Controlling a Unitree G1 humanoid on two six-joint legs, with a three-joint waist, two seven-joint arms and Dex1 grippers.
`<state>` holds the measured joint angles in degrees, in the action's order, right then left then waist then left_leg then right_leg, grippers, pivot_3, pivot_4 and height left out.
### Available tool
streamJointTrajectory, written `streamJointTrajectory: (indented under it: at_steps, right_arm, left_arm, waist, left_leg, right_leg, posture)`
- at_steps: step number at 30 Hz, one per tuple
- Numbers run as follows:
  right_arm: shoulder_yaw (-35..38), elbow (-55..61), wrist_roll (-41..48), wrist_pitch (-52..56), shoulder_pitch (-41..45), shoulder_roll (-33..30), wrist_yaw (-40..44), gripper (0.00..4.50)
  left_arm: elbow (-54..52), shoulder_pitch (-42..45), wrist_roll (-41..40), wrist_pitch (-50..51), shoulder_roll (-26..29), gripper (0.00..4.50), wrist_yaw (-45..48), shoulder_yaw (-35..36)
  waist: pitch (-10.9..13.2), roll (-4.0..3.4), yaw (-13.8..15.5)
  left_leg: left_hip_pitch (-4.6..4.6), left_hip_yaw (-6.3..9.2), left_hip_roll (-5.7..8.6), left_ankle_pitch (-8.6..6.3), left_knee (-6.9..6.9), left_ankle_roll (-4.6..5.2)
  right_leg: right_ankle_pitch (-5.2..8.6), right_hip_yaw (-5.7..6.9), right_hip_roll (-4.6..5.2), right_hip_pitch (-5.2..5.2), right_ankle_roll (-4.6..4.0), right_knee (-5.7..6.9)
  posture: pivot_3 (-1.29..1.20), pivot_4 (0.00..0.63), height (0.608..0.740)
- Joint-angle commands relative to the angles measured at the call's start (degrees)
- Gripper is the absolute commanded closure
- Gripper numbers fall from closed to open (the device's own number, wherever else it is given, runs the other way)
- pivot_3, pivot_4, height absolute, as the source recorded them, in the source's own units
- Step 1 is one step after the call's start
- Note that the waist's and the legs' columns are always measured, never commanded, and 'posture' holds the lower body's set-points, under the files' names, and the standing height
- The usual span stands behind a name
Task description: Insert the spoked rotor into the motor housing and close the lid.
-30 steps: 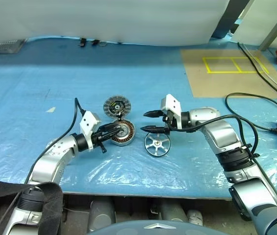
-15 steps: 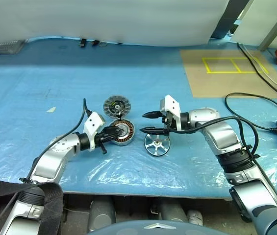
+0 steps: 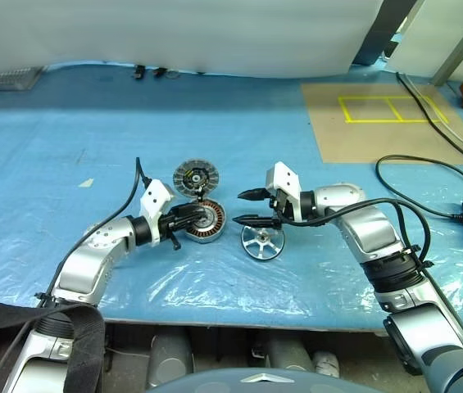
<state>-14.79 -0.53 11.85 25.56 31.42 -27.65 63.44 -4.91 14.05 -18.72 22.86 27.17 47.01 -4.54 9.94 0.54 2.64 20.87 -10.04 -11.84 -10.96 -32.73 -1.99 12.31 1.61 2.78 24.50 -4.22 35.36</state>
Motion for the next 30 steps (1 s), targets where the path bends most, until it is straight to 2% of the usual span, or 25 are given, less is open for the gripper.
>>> streamJointTrajectory:
  at_steps: [1,30]
  right_arm:
    - [0.13,2.53,0.75,0.03,0.07,-0.20,-0.21,1.56]
    - [-0.08,1.80,-0.30,-0.70,0.13,-0.22,-1.36,1.56]
  left_arm:
    - [0.40,0.98,1.60,-2.04,-0.12,3.83,0.11,-1.20]
    - [3.00,2.31,3.25,-2.44,-1.12,3.83,0.28,-1.83]
  waist:
    - [0.00,0.00,0.00]
    - [0.00,0.00,-0.01]
  left_leg:
    - [0.00,0.00,0.00,0.00,0.00,0.00]
    - [0.01,0.01,0.00,0.01,0.00,-0.01]
  right_leg:
    - [0.00,0.00,0.00,0.00,0.00,0.00]
    - [0.00,0.00,0.00,0.00,0.00,0.00]
  posture:
    - [0.00,0.150,0.740]
    - [0.00,0.150,0.740]
